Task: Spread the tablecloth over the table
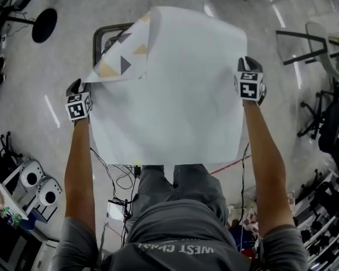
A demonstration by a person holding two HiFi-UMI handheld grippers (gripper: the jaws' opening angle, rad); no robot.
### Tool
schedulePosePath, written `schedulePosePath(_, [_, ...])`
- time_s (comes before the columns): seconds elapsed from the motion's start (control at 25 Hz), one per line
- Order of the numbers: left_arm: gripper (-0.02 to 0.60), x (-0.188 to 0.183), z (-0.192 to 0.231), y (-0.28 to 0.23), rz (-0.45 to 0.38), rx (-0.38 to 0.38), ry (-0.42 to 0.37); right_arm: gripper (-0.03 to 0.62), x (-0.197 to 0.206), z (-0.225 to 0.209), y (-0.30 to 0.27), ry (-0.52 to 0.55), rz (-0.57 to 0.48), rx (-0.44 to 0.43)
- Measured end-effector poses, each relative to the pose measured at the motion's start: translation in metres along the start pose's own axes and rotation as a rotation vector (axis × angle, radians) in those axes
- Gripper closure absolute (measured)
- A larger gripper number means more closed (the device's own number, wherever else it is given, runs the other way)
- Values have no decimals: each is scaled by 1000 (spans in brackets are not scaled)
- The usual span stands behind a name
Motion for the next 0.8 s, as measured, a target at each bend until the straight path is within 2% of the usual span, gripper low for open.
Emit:
schedulePosePath(0.04, [436,-2,-3,0,-5,-12,-29,562,-12,30,9,30,-60,-77])
schedulePosePath(0.08, [436,-2,-5,0,-7,-23,-54,566,-23,64,17,49,-106,-176])
schedulePosePath(0.2, [436,-2,-8,0,-10,-57,-135,540,-59,176,31,89,-165,-538])
schedulePosePath(0.28, [436,-5,-9,0,-16,-80,-205,499,-72,233,27,118,-157,-691])
schedulePosePath(0.36, [436,-10,-10,1,-31,-88,-257,516,-68,262,13,118,-117,-733])
schedulePosePath(0.44, [433,-20,-10,6,-52,-80,-306,533,-54,272,-1,120,-86,-715])
schedulePosePath(0.48, [428,-25,-9,9,-71,-67,-316,560,-49,275,-3,140,-94,-695])
schedulePosePath(0.52, [428,-29,-6,12,-96,-43,-287,569,-46,276,-3,166,-112,-677])
schedulePosePath(0.56, [428,-31,-2,15,-125,-6,-203,569,-44,277,-3,185,-124,-667])
schedulePosePath(0.6, [428,-29,6,16,-152,40,-67,569,-44,278,-2,193,-128,-666])
schedulePosePath(0.68, [388,-18,25,6,-174,133,269,569,-46,277,-2,194,-120,-677])
schedulePosePath(0.72, [368,-9,33,-5,-162,171,418,569,-47,276,-2,191,-114,-684])
schedulePosePath(0.8, [334,13,44,-31,-120,233,663,571,-48,276,-2,182,-104,-693])
Point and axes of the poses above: the fingertips, and each gripper's own axes: y backward along the fingers, z to its left, x out of its underside, the point moved 8 cm from there along y, backward along the fingers, and after that the axes turned 3 degrees about x, right-handed, at the moved point
